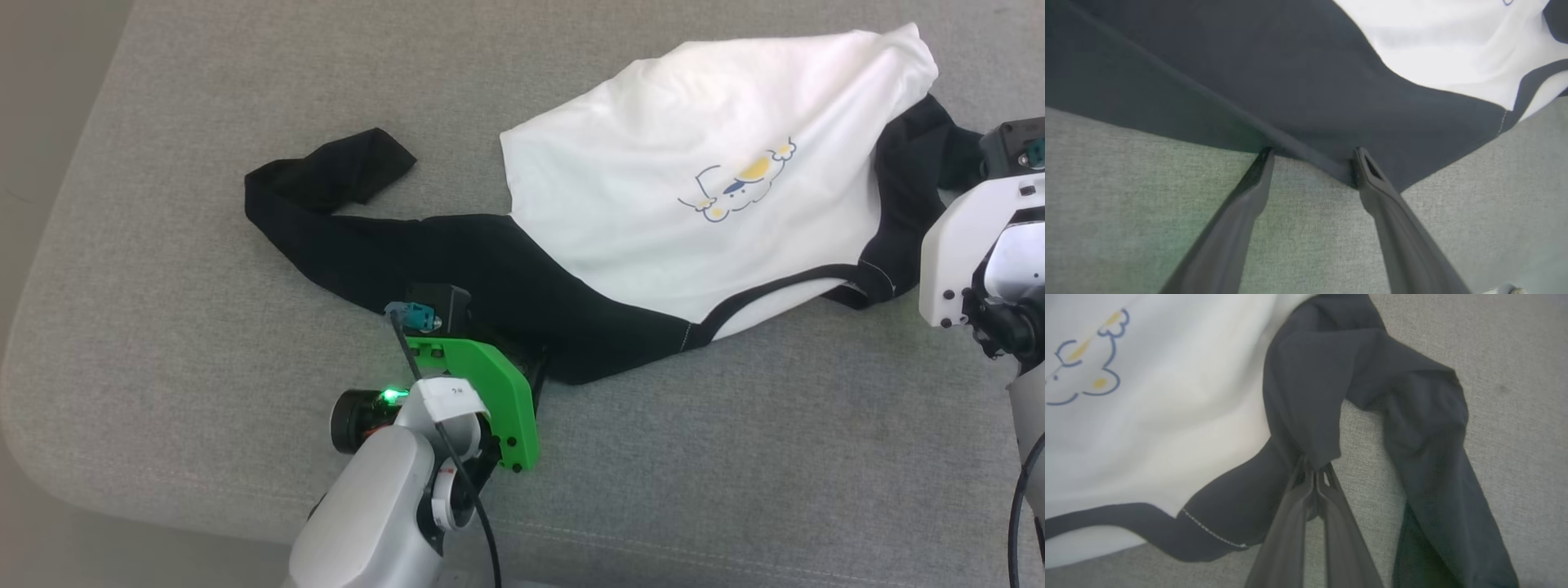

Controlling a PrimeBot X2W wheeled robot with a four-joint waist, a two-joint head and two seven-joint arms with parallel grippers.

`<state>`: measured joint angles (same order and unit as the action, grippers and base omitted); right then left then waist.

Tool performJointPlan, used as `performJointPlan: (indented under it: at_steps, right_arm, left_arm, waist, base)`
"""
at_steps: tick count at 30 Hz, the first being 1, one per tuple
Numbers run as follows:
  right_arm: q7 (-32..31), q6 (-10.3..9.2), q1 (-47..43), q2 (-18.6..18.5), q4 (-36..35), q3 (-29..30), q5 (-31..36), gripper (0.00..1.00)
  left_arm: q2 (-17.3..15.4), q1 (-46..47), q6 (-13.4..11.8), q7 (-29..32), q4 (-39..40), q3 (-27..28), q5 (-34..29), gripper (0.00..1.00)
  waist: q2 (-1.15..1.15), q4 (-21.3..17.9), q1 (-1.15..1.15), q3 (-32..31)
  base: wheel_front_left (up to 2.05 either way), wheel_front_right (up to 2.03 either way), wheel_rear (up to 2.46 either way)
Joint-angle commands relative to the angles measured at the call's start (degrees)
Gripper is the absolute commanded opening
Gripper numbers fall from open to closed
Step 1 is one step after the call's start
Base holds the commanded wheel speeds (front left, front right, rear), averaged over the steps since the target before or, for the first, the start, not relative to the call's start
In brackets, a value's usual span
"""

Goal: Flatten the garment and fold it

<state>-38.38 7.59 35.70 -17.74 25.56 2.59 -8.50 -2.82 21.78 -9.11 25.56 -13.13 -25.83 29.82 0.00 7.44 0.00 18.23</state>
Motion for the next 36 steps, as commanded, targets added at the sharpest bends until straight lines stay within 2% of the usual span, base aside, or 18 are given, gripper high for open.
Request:
performJointPlan:
  at_steps: [1,2,3,4,12,18,22,27,36]
  right_arm:
    - [-0.25,-0.10,-0.62,-0.01,-0.34,-0.12,-0.01,0.00]
    - [-0.24,-0.10,-0.58,-0.01,-0.38,-0.21,-0.05,0.00]
    - [-0.20,-0.10,-0.52,0.01,-0.42,-0.28,-0.12,0.00]
    - [-0.16,-0.10,-0.50,0.01,-0.42,-0.34,-0.18,0.00]
    - [1.84,-0.10,-1.60,0.54,-0.64,-0.03,-2.33,0.00]
    - [2.60,-0.10,-2.34,1.63,-4.28,1.13,-10.33,0.00]
    - [-0.40,-0.10,-1.34,2.89,-8.96,2.15,-16.71,0.00]
    - [-4.39,-0.10,2.37,4.32,-14.24,4.16,-21.43,0.00]
    - [-8.33,-0.10,11.82,7.25,-20.10,7.22,-23.88,0.00]
  left_arm:
    - [-0.11,1.14,-0.07,-0.60,-1.20,-0.17,0.38,1.00]
    - [-0.11,1.34,-0.01,-0.86,-2.03,-0.35,0.62,0.78]
    - [-0.10,1.65,0.40,-1.71,-2.72,-0.56,0.90,0.21]
    - [-0.09,1.70,0.67,-2.58,-3.11,-0.41,1.80,0.00]
    - [-0.07,2.16,2.77,-10.83,-1.52,1.02,10.69,0.00]
    - [-0.34,5.08,5.15,-13.35,5.49,5.34,15.96,0.00]
    - [-3.07,10.04,6.05,-12.36,10.25,7.91,16.34,0.00]
    - [-6.28,17.94,5.16,-12.02,13.89,11.92,15.44,0.00]
    - [-9.27,30.63,3.83,-12.36,11.55,15.44,13.10,0.00]
  waist:
    - [0.00,-0.36,0.00,0.43]
    - [0.00,-0.46,0.00,0.49]
    - [0.00,-0.58,0.00,0.58]
    - [0.00,-0.66,0.00,0.62]
    - [0.00,-0.85,0.00,-1.59]
    - [0.00,-1.12,0.00,-5.88]
    - [0.00,-2.32,0.00,-8.20]
    - [0.00,-4.18,0.00,-10.18]
    - [0.00,-5.90,0.00,-9.75]
  base:
    - [0.00,0.00,0.00]
    - [0.00,0.00,0.00]
    - [0.00,0.00,0.00]
    - [0.00,0.00,0.00]
    - [0.00,0.00,0.00]
    - [0.00,0.00,0.00]
    - [0.00,0.00,0.00]
    - [0.00,0.00,0.00]
    - [0.00,0.00,0.00]
